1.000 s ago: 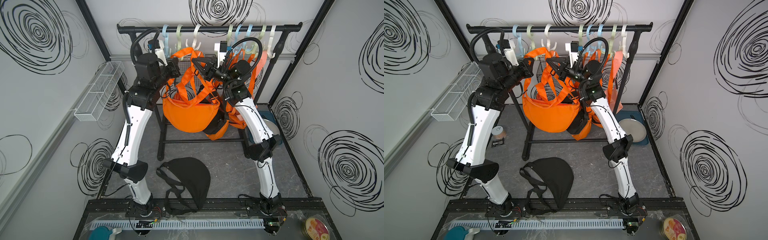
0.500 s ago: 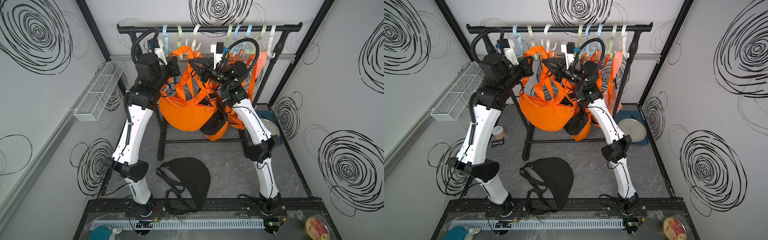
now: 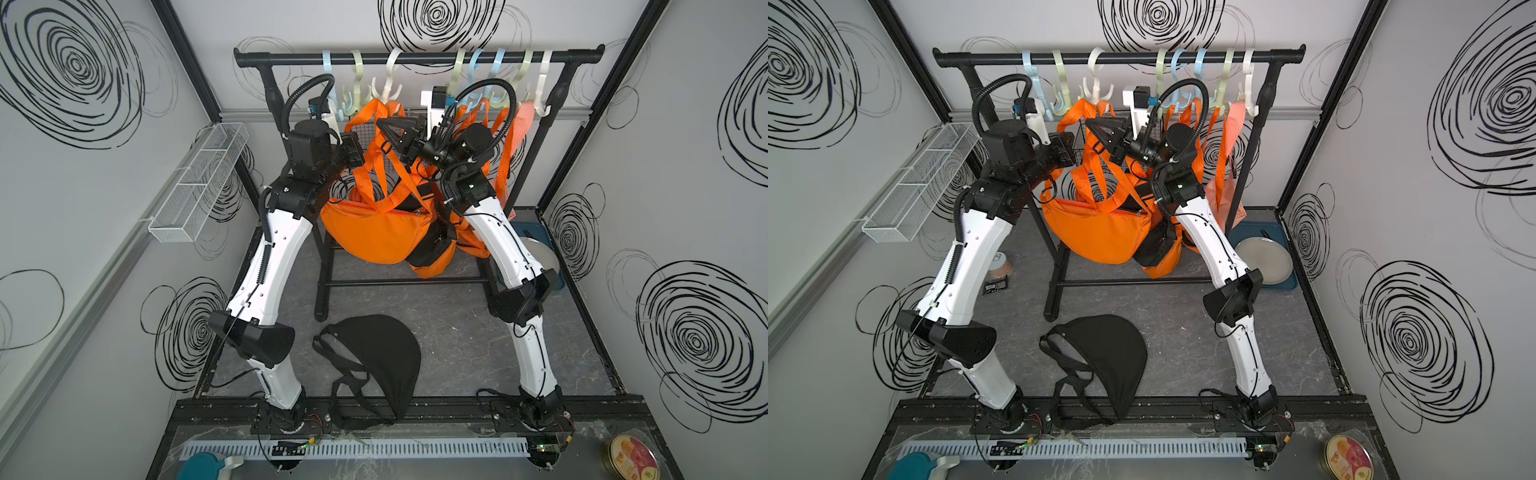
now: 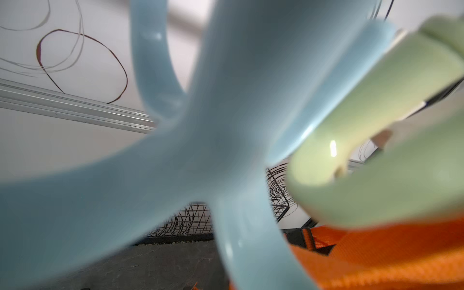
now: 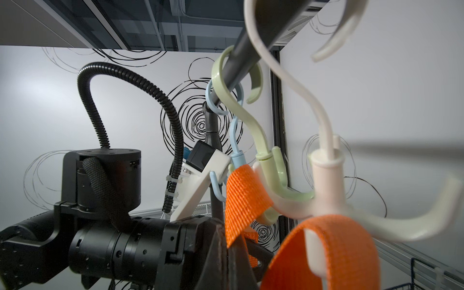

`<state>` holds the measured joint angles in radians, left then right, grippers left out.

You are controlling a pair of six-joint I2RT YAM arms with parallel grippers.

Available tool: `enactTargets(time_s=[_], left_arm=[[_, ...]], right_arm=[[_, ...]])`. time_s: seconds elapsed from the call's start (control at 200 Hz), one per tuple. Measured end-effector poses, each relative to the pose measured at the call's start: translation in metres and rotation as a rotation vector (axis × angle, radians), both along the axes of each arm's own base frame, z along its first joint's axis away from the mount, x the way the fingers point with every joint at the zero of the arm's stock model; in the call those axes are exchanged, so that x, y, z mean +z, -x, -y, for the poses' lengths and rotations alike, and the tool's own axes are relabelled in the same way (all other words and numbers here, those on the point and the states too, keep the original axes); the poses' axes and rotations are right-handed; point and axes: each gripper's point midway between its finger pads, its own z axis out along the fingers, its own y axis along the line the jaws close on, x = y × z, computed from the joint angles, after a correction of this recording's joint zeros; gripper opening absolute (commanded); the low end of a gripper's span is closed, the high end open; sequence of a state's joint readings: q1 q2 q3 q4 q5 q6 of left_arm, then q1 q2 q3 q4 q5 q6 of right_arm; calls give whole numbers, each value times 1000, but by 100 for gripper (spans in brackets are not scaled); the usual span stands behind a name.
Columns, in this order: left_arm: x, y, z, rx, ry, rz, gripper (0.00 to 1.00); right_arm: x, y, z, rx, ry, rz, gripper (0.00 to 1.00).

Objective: Hang the bag on a hook
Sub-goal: Hang the bag on the hook.

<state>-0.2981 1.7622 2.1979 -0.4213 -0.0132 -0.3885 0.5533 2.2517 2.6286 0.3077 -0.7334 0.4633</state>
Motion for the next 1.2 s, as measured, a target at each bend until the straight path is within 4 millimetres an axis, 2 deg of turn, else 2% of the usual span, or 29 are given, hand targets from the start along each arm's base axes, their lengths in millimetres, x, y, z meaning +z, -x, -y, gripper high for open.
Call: enactTargets(time_s=[0.17,0.345,0.44,0.62,0.781,0.966,1.196], left_arm=[[-5,0,-1,3,-10,-7,0],[11,8,-4,10,8,49,0],[22,17,-8,17,22,92,0],[39,34,-19,46,53,166,0],[47,36,-23,65,67,195,0],[52,35,-30,105,73,213,0],[58,33,-36,142,82,237,0]], right_arm=[[-18,1,-15,25,32,-8,0],[-10,22,-26,37,35,55,0],[-5,26,-26,29,28,73,0],[-1,16,-14,5,13,63,0],[3,5,-1,-28,1,60,0],[12,10,3,-27,-11,82,0],[13,13,3,-23,-13,89,0]])
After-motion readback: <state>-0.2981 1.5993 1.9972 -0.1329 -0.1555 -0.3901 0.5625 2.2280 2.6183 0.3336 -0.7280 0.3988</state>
